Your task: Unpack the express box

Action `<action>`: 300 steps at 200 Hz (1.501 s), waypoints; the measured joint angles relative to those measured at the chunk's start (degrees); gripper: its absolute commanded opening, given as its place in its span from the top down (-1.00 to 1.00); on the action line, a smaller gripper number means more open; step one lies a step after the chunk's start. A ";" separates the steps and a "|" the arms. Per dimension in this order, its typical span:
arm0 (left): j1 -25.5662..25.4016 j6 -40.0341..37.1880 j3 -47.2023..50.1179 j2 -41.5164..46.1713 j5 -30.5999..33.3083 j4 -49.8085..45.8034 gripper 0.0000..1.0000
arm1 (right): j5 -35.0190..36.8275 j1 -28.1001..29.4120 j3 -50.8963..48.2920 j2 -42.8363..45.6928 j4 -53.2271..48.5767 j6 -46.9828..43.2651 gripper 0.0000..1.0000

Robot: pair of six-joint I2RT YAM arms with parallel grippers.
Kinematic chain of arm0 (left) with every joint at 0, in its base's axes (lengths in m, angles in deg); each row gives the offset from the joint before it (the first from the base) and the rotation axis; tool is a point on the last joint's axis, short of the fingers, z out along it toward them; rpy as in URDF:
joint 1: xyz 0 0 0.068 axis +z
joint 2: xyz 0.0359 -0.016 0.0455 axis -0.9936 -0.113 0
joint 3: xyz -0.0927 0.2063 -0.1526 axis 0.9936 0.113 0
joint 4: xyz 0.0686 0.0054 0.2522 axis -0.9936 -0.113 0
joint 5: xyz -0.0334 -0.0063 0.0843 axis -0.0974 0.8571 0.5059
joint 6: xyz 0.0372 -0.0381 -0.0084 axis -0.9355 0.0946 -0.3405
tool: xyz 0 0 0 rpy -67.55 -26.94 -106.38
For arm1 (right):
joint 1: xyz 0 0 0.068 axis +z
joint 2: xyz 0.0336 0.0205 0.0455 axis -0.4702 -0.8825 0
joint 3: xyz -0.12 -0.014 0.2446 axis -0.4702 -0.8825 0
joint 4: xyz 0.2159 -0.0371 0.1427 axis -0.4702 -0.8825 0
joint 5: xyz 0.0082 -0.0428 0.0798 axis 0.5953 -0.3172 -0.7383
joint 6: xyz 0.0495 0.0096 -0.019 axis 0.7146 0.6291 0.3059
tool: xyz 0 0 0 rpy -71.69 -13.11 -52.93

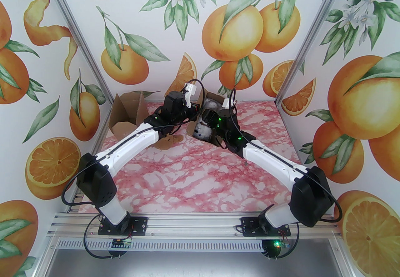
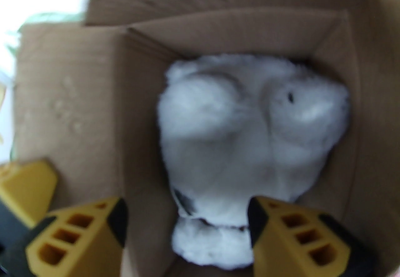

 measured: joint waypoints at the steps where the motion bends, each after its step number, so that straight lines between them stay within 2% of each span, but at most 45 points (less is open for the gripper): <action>1: 0.00 0.02 0.02 0.02 0.02 0.04 1.00 | 0.07 0.02 0.00 -0.02 0.00 0.13 -0.41; 69: -1.16 0.44 1.42 0.44 0.09 2.89 1.00 | 7.43 0.00 0.63 -3.80 0.68 5.79 -0.43; 131: -1.29 0.31 1.81 0.48 -0.85 3.06 1.00 | 8.57 0.68 0.57 -6.01 8.81 5.09 -0.36; 183: -0.11 -0.63 1.84 0.00 -0.33 2.32 1.00 | 9.09 1.84 2.71 -10.71 13.86 3.43 0.15; 208: 0.39 -0.35 1.60 -0.39 -0.79 1.33 1.00 | 9.11 2.89 2.95 -11.39 14.49 1.51 0.52; 252: 1.81 0.02 1.40 -0.61 -1.31 1.16 1.00 | 8.76 5.84 4.79 -11.52 14.58 -2.12 0.98; 300: 3.85 0.24 1.40 -0.85 -1.27 0.66 1.00 | 7.15 7.26 5.46 -11.52 13.25 -3.04 1.00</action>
